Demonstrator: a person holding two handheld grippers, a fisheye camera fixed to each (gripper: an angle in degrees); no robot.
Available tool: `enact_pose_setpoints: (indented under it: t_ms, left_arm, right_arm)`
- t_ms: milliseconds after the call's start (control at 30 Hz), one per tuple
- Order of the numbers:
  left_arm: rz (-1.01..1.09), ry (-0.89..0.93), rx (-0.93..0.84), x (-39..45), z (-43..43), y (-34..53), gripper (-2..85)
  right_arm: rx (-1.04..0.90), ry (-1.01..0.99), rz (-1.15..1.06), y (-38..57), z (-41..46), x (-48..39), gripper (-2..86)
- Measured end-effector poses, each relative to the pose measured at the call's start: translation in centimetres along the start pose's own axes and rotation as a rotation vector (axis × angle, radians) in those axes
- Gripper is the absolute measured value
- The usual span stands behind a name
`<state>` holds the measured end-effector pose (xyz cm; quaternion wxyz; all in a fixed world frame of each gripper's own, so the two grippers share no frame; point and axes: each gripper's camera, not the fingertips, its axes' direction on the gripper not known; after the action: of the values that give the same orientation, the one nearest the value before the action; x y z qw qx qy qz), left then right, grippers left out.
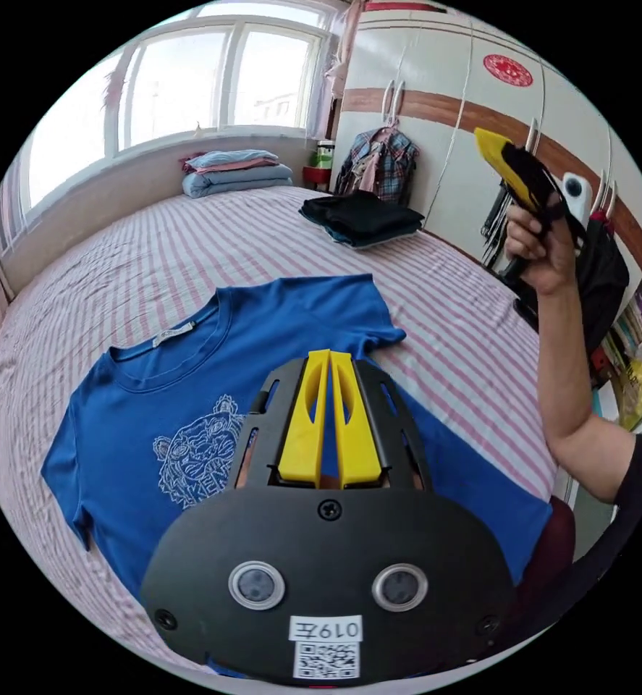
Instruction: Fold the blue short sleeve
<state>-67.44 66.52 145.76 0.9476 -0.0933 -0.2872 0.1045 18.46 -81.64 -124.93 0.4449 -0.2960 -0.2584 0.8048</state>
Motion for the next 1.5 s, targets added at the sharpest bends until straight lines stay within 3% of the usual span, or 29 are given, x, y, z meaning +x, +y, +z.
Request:
enact_pose_setpoints:
  t_ms: [133,267,500,667,800,1200,1500]
  left_arm:
    - [0.067,-0.111,-0.075,1.8,0.7,1.7,0.8]
    - [-0.061,0.009,-0.033,0.6,1.5,1.8,0.7]
    - [-0.082,0.015,-0.044,-0.1,2.7,1.1,0.6]
    - [-0.078,0.043,-0.049,-0.1,3.5,0.8,0.7]
    - [-0.066,0.048,-0.058,0.2,3.9,0.3,0.7]
    - [-0.017,0.063,-0.128,1.8,4.7,-1.5,0.8]
    - [0.004,0.062,-0.163,2.9,5.7,-2.6,1.1]
  right_arm:
    - [-0.272,-0.073,0.135,2.1,3.6,-4.0,2.1]
    - [-0.397,0.074,0.104,7.9,6.1,-9.7,4.9]
    - [-0.676,0.522,-0.557,18.7,15.1,-23.6,5.5]
    - [-0.716,0.59,-0.518,19.4,15.4,-24.6,5.0]
    - [-0.751,0.472,-0.438,19.3,15.8,-25.6,3.0]
    - [-0.831,0.471,-0.432,21.2,19.7,-29.7,5.5]
    - [-0.84,0.524,-0.511,22.5,22.1,-33.9,-0.3]
